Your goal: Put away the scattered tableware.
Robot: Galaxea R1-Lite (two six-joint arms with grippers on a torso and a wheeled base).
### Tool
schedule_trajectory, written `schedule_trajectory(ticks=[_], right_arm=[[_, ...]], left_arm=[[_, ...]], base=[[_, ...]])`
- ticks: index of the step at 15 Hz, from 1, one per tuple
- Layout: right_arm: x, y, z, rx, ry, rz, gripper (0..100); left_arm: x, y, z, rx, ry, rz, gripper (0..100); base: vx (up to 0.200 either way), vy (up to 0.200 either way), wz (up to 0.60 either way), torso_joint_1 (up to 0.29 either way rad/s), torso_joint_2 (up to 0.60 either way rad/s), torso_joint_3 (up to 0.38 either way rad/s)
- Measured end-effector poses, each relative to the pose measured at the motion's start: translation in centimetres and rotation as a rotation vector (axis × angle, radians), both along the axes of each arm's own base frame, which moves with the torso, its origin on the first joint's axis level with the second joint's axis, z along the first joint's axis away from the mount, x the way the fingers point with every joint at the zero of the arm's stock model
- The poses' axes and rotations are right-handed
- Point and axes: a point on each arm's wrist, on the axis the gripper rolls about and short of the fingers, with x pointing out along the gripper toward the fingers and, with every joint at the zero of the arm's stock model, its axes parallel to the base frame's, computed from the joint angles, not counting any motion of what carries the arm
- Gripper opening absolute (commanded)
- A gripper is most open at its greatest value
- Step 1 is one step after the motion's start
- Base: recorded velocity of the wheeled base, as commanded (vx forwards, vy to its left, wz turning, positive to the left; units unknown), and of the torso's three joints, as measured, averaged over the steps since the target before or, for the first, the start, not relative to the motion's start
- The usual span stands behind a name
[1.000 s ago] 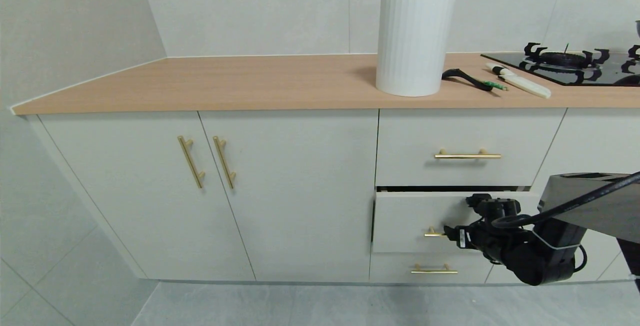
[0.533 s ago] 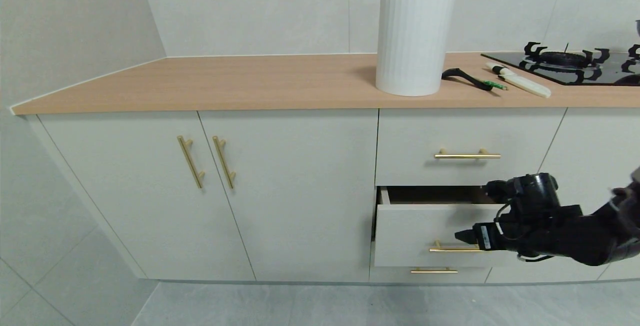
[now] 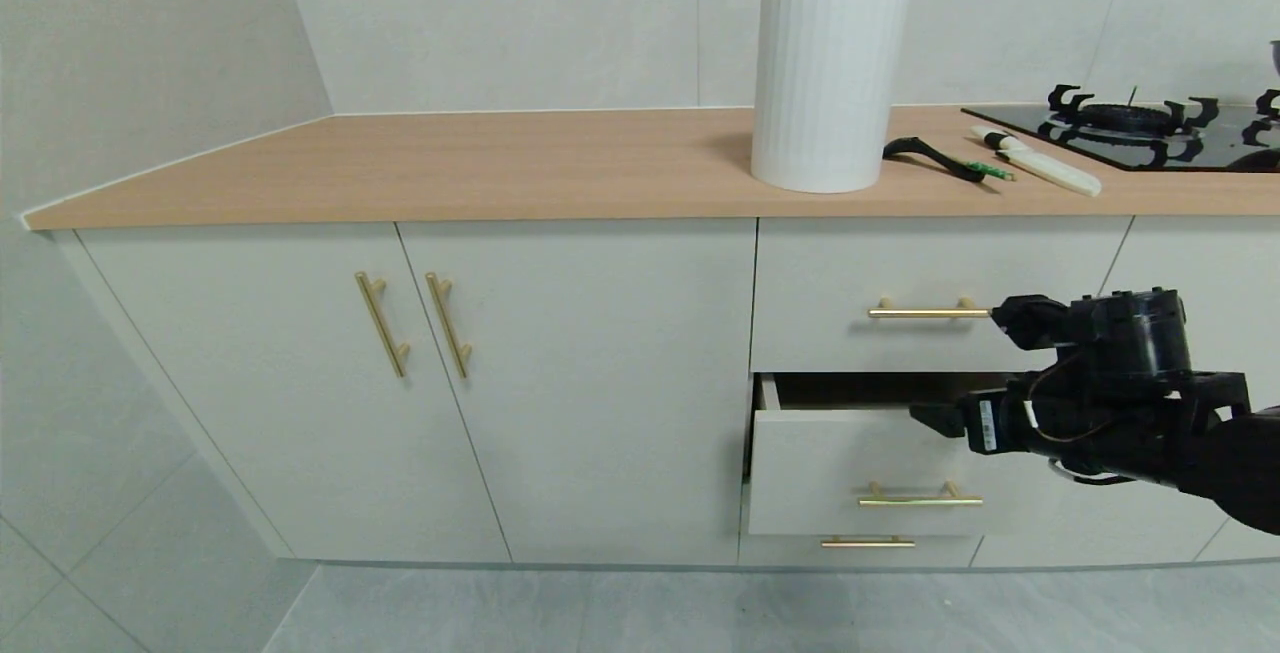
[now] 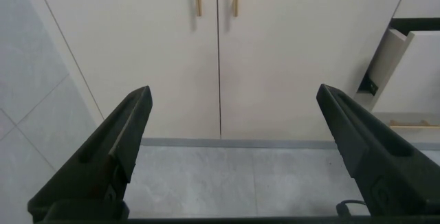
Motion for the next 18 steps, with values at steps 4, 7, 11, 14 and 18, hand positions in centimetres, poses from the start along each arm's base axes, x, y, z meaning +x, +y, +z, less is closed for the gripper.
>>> schedule_trajectory(ticks=[4, 7, 11, 14, 18], right_arm=[[2.9, 0.5, -2.5, -0.001, -0.130, -0.100, 100], [4.3, 0.6, -4.9, -0.019, -0.149, -0.147, 100], [5.5, 0.9, -7.2, -0.031, -0.145, -0.170, 100], [5.9, 0.9, -8.2, -0.042, -0.144, -0.185, 100], [5.6, 0.8, -8.7, -0.054, -0.108, -0.184, 100]], left_arm=[[0.0, 0.0, 0.0, 0.000, 0.000, 0.000, 100], [0.0, 0.0, 0.0, 0.000, 0.000, 0.000, 100], [0.0, 0.0, 0.0, 0.000, 0.000, 0.000, 100], [0.0, 0.0, 0.0, 0.000, 0.000, 0.000, 100], [0.0, 0.0, 0.0, 0.000, 0.000, 0.000, 100]], base=[[0.000, 0.000, 0.00, 0.000, 0.00, 0.000], [0.000, 0.000, 0.00, 0.000, 0.00, 0.000], [0.000, 0.000, 0.00, 0.000, 0.00, 0.000], [0.000, 0.000, 0.00, 0.000, 0.00, 0.000], [0.000, 0.000, 0.00, 0.000, 0.00, 0.000]])
